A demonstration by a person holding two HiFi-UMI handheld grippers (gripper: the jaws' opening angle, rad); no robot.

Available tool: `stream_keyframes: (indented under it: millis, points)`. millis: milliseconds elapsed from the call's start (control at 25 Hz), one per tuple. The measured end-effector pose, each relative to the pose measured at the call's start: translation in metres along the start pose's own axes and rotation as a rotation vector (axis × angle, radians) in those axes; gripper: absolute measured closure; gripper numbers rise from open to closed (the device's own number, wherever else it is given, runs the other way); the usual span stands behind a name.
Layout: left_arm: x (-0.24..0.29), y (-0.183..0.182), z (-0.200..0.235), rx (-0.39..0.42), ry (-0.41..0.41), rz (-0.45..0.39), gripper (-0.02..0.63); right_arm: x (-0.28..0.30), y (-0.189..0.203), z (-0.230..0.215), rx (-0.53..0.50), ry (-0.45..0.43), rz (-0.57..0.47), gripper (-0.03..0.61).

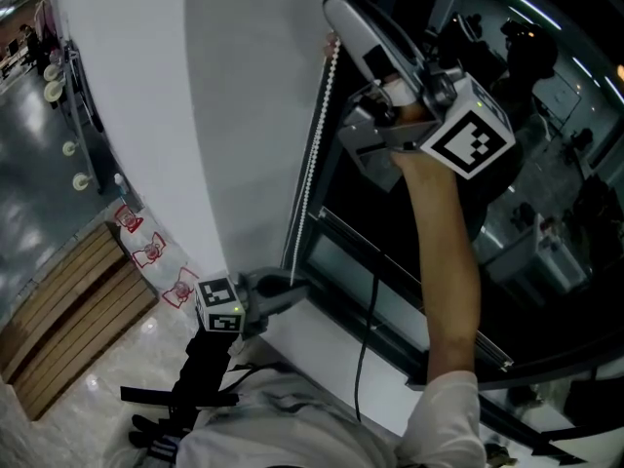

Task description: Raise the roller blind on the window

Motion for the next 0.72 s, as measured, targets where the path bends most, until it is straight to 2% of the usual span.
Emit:
stream_keyframes:
  millis: [80,240,320,520,720]
  points:
    - [0.000,0.001,0.000,-0.001,0.000,0.000,0.615,-0.001,-0.001,0.000,0.010,0.013,-0.017,0.562]
    - [0.002,0.001,-0.001,-0.008,0.001,0.002,0.615,-0.009,-0.004,-0.002,0.070,0.037,-0.063,0.565]
    - [0.002,0.002,-0.001,-0.010,0.001,0.006,0.615,-0.014,-0.005,-0.001,0.069,0.048,-0.076,0.566]
    - [0.001,0.003,0.000,-0.012,-0.001,0.009,0.615,-0.018,0.004,0.010,0.045,0.051,-0.055,0.566]
    - [0.002,0.002,-0.002,-0.011,0.005,0.007,0.615,-0.026,0.034,0.020,0.056,0.049,-0.016,0.566]
Point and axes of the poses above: the fingertips, and each gripper's own axes: x forward along the fingers, z to its left, y out of its underside, the point moved 1 cm from there along -x, backward along the fingers, and after that the axes turned 3 degrees about -y, right-handed, at the moved point
